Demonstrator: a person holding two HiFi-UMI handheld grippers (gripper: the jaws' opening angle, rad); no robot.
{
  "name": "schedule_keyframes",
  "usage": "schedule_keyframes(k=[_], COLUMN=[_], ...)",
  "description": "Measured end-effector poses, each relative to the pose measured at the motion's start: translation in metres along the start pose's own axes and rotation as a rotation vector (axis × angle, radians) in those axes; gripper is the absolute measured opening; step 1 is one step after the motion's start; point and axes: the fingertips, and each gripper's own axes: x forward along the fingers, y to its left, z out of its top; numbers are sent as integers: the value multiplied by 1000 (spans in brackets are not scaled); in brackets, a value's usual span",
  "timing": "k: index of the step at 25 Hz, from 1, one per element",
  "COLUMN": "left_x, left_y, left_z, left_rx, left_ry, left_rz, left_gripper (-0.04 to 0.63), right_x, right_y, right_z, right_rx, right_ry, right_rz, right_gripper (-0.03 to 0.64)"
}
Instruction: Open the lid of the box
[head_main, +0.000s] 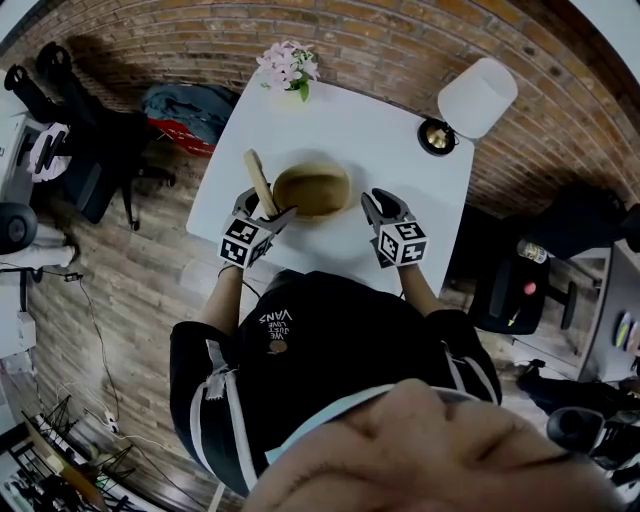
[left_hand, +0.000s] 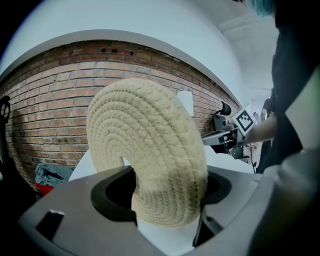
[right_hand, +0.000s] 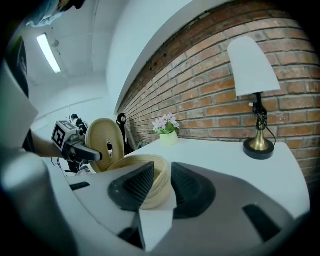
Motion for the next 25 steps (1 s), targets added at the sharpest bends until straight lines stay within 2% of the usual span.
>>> schedule_keyframes(k=[14, 25], left_x=[-27, -38], left_y=[1, -4], left_z=[-8, -16], left_rx=[-41, -55], left_ry=[-51, -52], left_rz=[63, 108], left_gripper=[329, 324], right_x=[-5, -16], right_y=[8, 7], right_z=[10, 9], right_rx=[10, 14], right_ry=[-32, -41], right_rz=[4, 5], right_gripper=[55, 11])
